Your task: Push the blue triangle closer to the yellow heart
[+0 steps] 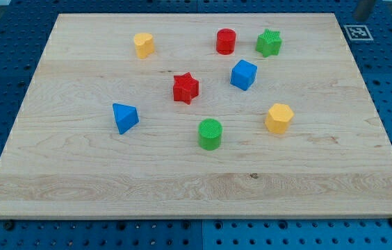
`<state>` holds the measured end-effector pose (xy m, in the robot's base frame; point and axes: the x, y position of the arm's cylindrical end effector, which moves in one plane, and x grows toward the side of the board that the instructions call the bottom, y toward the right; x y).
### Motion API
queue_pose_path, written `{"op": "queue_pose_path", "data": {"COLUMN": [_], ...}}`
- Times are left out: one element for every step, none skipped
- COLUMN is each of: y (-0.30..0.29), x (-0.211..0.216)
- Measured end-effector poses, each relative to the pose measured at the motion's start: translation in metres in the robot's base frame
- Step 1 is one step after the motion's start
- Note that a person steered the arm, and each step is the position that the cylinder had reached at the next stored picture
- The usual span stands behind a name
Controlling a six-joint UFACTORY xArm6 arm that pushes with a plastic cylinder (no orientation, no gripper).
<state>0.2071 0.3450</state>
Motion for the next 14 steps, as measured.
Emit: {"op": "queue_pose_path", "data": {"y": [0.0,0.0,0.0,0.0,0.0,0.0,0.0,0.0,0.0,-0.005,-0.005,-0.006,-0.01,-0.023], "x": [0.0,0.0,0.008,0.01,0.009,0.005,0.006,0.006,0.006,0.004,0.004,0.002,0.036,0.108]}}
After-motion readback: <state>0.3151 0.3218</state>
